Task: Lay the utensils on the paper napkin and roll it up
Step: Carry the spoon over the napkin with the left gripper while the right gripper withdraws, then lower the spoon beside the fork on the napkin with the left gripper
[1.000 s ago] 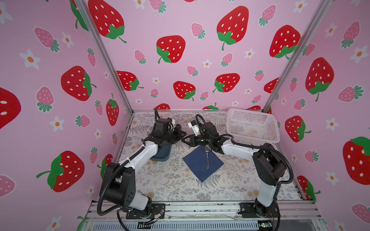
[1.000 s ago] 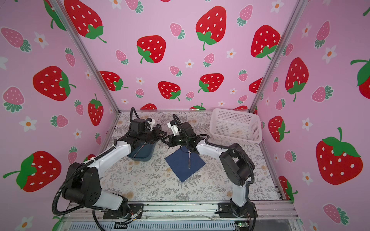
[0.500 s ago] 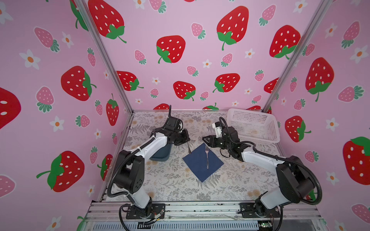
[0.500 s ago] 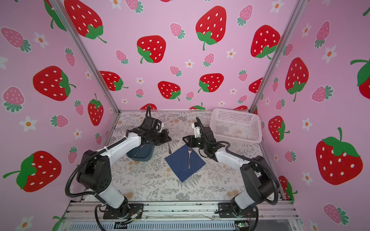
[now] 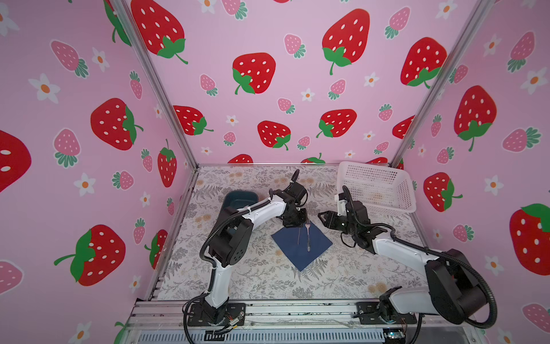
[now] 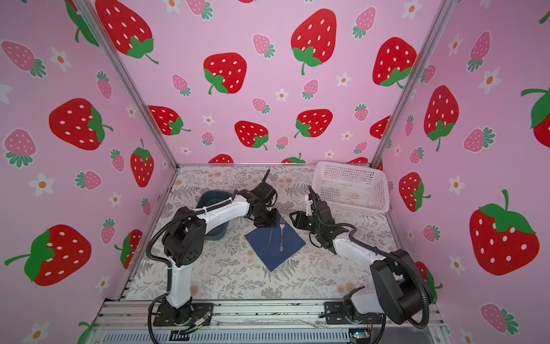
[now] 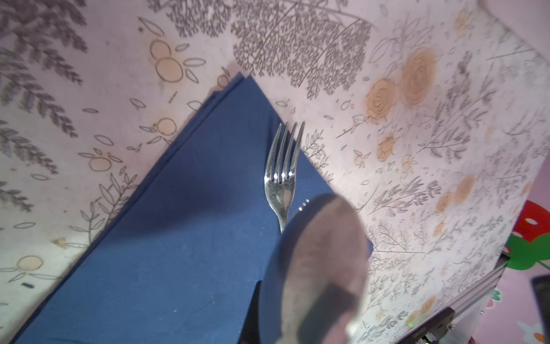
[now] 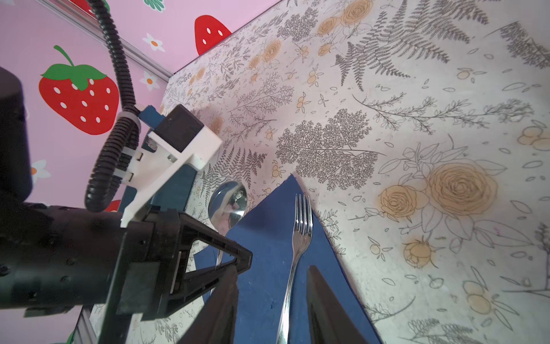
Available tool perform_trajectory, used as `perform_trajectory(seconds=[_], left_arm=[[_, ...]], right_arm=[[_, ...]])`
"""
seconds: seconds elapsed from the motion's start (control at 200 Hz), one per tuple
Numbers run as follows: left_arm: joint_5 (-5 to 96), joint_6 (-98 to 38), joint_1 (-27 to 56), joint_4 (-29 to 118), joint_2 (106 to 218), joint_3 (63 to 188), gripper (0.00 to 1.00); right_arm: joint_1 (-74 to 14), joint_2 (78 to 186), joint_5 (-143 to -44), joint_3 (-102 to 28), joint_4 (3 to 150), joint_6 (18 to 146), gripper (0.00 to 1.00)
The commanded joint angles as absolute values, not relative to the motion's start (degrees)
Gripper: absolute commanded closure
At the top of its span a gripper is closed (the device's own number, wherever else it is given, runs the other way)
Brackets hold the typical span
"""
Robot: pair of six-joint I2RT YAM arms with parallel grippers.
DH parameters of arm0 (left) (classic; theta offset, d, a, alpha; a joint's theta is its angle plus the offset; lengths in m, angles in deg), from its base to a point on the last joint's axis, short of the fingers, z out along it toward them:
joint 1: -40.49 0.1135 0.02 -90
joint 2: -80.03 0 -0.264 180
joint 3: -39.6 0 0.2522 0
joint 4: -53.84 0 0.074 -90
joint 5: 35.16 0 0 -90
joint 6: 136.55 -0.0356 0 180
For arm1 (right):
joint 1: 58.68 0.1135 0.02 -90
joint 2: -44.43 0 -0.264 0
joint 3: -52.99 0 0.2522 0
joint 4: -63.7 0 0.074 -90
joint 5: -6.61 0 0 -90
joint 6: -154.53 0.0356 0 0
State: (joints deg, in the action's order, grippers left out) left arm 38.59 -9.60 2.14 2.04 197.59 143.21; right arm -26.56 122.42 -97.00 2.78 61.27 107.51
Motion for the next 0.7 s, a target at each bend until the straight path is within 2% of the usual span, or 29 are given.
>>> perform_trajectory(seconds=[0.0,0.48,0.695], left_arm=[[40.0,-7.41,0.86,-1.43,198.53,145.63,1.0],[37.17,-4.12,0.14,3.13,202.01,144.66,1.0],[28.26,-2.52,2.22,17.66,196.66,134.9,1.0]], right_arm=[[-26.9,120.7,-96.69,3.98,61.55,108.56,0.59],[-27.01,120.36,-97.91,5.15,60.57,107.98,0.59],[-27.03,120.46,-97.99,5.22,60.73,108.12,0.59]])
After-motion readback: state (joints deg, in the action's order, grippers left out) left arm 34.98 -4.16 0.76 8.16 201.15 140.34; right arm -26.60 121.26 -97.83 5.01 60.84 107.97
